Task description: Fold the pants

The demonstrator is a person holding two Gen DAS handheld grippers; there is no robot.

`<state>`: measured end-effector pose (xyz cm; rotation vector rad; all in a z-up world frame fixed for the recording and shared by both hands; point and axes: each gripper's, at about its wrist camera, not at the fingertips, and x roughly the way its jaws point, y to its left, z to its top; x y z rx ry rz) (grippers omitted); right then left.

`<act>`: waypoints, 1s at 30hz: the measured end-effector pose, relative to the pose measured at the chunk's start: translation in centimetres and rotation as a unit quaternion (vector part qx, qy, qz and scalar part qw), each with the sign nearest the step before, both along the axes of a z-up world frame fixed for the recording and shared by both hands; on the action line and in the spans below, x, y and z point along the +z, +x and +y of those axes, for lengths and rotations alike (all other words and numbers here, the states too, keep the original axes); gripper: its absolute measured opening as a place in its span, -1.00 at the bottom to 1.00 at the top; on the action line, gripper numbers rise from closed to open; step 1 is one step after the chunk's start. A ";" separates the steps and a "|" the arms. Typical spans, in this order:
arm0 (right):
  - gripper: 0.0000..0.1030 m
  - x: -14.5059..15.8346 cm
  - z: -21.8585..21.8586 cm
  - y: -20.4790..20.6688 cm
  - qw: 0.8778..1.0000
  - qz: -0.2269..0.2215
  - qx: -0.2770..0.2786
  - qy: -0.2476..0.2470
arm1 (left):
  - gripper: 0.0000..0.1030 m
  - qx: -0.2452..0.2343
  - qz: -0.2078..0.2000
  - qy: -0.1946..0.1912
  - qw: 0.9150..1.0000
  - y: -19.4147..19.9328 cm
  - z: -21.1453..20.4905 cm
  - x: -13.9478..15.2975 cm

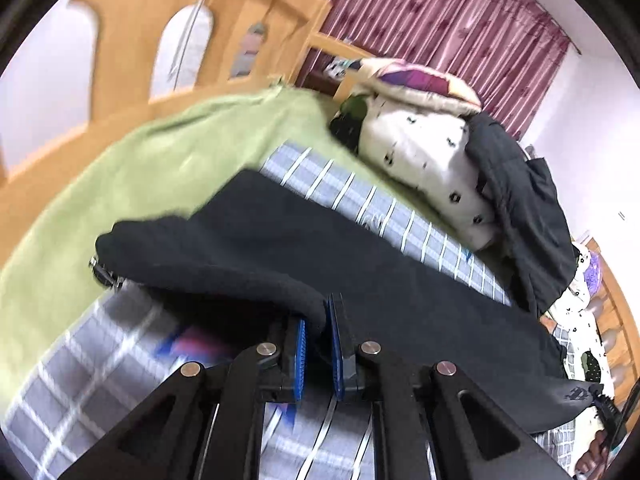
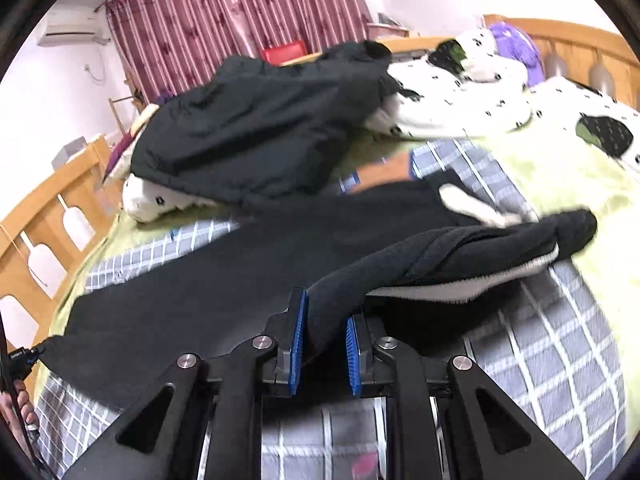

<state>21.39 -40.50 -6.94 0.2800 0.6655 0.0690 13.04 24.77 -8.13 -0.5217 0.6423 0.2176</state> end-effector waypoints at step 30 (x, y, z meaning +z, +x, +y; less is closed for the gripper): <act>0.26 -0.3 5.7 8.1 0.995 0.016 0.057 -0.082 | 0.62 -0.030 0.045 0.086 0.995 7.8 -3.0 -1.0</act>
